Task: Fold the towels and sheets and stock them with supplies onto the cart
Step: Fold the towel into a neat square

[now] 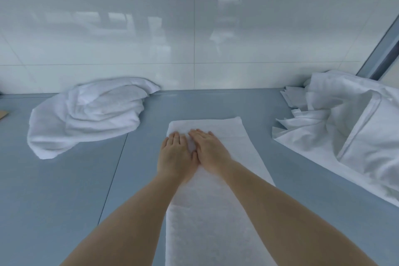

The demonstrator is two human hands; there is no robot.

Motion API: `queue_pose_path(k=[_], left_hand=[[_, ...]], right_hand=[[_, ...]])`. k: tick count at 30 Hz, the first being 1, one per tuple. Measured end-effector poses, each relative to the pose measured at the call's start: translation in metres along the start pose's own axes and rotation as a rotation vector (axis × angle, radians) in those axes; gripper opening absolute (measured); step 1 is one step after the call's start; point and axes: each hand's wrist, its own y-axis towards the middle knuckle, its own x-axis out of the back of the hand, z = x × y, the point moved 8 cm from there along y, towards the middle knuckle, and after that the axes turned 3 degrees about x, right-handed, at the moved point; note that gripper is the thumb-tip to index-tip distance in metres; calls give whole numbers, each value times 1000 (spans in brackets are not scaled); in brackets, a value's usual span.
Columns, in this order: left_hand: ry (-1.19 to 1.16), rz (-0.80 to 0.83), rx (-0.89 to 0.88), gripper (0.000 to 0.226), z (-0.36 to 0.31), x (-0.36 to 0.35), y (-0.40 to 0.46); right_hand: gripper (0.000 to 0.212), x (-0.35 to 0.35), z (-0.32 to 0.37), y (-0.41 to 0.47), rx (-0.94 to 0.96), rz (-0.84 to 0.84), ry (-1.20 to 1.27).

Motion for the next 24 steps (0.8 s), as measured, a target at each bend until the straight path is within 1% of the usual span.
queue_pose_path(k=[2, 3, 5, 8, 11, 13, 17, 20, 24], left_hand=[[38, -105, -24, 39, 1, 14, 14], [65, -124, -37, 32, 2, 18, 20], [68, -131, -33, 28, 5, 16, 23], [-90, -97, -2, 40, 11, 4, 20], [-219, 78, -14, 57, 14, -10, 24], [-171, 169, -23, 63, 16, -16, 28], [-68, 248, -16, 77, 17, -23, 27], [-45, 273, -8, 83, 18, -24, 26], [-42, 247, 0, 83, 16, -19, 22]], right_hand=[[47, -3, -5, 6, -10, -11, -37], [46, -5, -6, 6, -16, -21, -62], [46, -9, -7, 5, -36, -33, -123], [49, -15, -15, 7, -117, 4, -192], [53, -17, -27, 9, -180, 85, -248], [59, -12, -43, 9, -224, 108, -276], [71, 8, -88, 3, -353, 102, -295], [71, 19, -109, -7, -436, 96, -257], [64, 30, -114, -33, -552, 103, -244]])
